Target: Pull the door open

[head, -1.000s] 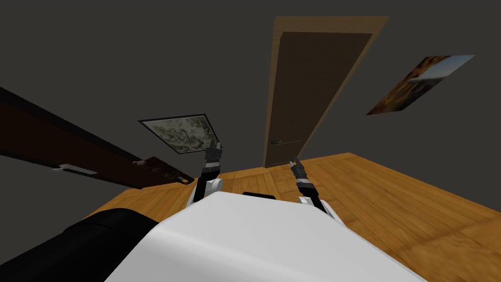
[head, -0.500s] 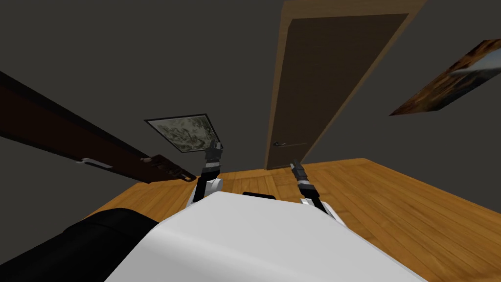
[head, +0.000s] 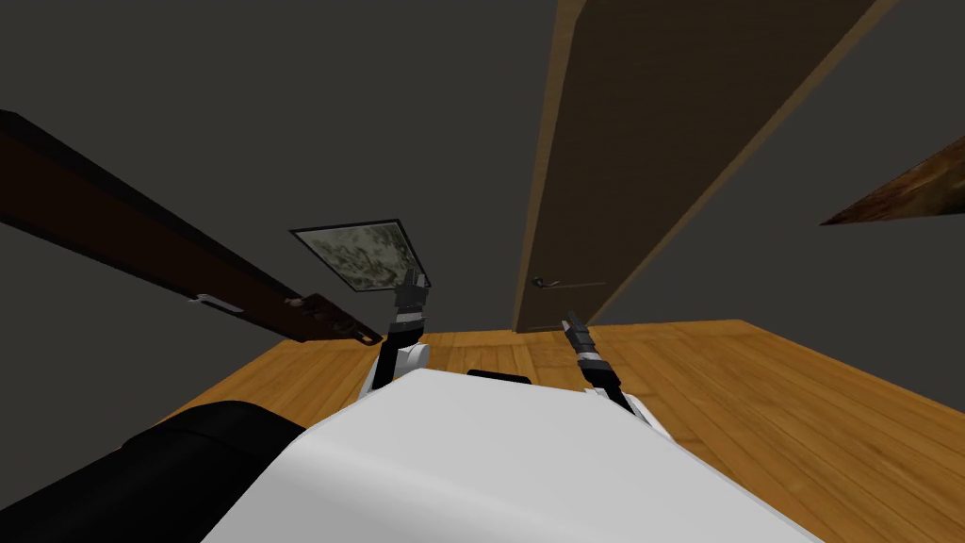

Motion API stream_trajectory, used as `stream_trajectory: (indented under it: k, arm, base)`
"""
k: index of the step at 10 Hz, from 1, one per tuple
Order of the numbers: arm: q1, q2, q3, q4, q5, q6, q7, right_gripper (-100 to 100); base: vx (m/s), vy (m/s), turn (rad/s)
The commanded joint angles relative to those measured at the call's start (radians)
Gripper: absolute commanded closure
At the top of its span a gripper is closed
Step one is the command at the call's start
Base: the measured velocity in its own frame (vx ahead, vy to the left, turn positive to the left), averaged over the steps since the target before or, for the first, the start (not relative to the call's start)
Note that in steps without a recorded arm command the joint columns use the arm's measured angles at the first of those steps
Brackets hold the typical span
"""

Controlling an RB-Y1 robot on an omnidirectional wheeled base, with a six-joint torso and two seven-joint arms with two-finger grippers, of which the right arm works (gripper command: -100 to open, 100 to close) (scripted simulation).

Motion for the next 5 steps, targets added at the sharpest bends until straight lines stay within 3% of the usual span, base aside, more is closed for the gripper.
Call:
stream_trajectory:
  k: [1,5]
  arm:
    - [-0.006,-0.007,-0.004,0.032,0.004,-0.010,-0.011,-100]
    - [-0.019,-0.025,-0.014,0.102,0.014,-0.029,-0.036,-100]
  base:
    - [0.115,-0.023,0.090]
    - [0.082,-0.037,0.095]
